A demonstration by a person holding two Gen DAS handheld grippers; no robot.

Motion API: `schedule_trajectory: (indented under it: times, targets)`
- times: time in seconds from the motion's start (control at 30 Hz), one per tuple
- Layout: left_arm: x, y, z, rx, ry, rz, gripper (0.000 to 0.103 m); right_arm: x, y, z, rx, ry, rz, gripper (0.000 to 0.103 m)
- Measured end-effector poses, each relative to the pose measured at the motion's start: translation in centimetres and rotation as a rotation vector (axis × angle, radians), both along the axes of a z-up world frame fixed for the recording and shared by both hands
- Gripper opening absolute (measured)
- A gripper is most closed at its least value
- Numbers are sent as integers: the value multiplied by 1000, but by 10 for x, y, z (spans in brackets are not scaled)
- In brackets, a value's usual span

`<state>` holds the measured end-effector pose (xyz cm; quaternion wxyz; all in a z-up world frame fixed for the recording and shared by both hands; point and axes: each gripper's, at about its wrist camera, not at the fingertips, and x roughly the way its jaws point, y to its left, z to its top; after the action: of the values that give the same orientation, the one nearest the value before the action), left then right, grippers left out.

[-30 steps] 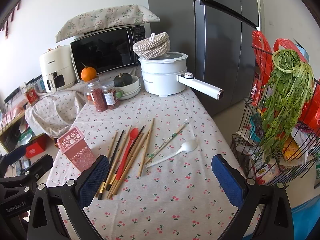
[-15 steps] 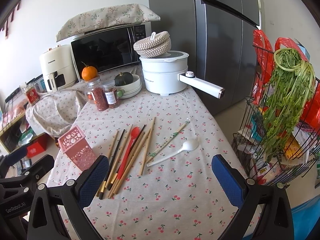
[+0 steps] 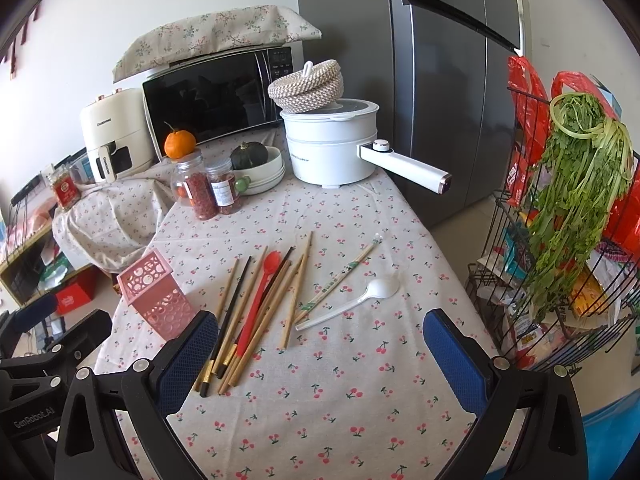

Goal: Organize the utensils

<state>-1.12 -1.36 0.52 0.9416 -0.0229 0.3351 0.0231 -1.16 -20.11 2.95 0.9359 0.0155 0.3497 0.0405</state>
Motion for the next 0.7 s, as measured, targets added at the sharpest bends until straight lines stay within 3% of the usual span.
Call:
schedule_trajectory:
  times: [0.7]
  targets:
    - [-1, -1, 0, 0, 0, -4, 102, 1, 0, -2, 9, 13, 3, 103]
